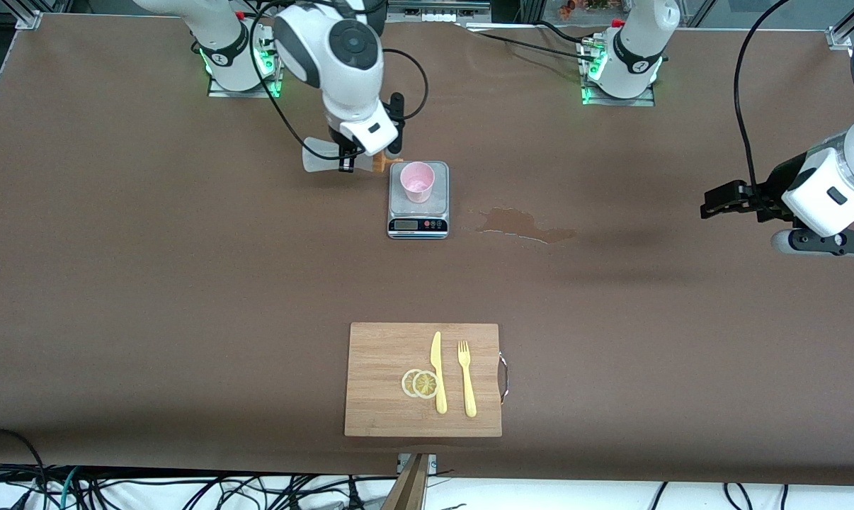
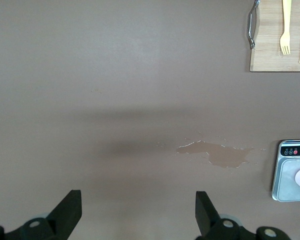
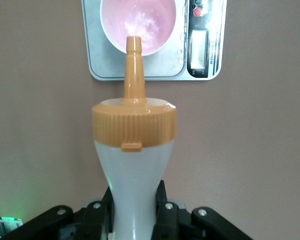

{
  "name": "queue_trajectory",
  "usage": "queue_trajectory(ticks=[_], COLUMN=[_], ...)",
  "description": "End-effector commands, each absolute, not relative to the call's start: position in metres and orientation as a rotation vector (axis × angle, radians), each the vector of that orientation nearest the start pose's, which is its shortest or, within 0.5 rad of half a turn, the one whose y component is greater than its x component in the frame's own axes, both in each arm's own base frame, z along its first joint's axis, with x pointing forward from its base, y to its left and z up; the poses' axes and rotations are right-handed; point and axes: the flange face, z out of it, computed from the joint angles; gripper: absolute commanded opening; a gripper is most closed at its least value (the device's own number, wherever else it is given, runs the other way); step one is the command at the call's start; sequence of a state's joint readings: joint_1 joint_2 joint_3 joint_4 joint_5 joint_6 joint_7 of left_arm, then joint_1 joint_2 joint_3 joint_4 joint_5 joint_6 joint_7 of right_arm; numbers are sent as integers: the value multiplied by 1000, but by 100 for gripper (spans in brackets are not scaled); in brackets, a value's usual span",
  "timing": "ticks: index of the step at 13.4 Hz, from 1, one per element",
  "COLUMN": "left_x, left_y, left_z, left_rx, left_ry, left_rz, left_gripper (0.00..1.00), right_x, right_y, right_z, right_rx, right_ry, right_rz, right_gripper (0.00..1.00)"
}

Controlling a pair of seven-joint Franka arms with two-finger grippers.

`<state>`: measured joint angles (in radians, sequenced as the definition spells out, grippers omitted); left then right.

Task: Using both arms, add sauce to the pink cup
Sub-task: 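Tilt the bottle nozzle over the cup and squeeze sauce in, then carry the sauce bottle back and lower it onto the table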

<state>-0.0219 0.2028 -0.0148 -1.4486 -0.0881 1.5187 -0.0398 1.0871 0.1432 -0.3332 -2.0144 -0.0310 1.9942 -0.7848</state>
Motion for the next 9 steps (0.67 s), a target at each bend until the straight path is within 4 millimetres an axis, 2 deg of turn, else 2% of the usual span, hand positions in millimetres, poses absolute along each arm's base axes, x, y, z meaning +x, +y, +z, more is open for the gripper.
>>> queue_trajectory(ticks=[1, 3, 6, 9], left_x=[608, 608, 608, 608], left_y=[-29, -29, -29, -29], left_z=[565, 565, 565, 564], left_rx=[-3215, -3216, -3216, -3216], left_ry=[-12, -12, -12, -13], left_rz=[218, 218, 218, 220], left_gripper=[100, 100, 100, 100], right_x=[417, 438, 479, 506], right_y=[365, 342, 282, 226], right_z=[388, 395, 406, 407], right_rx=[-2236, -2153, -2005, -1902], right_ry=[-2193, -2119, -2009, -1914], right_rz=[150, 82, -83, -215], right_gripper=[15, 15, 15, 15])
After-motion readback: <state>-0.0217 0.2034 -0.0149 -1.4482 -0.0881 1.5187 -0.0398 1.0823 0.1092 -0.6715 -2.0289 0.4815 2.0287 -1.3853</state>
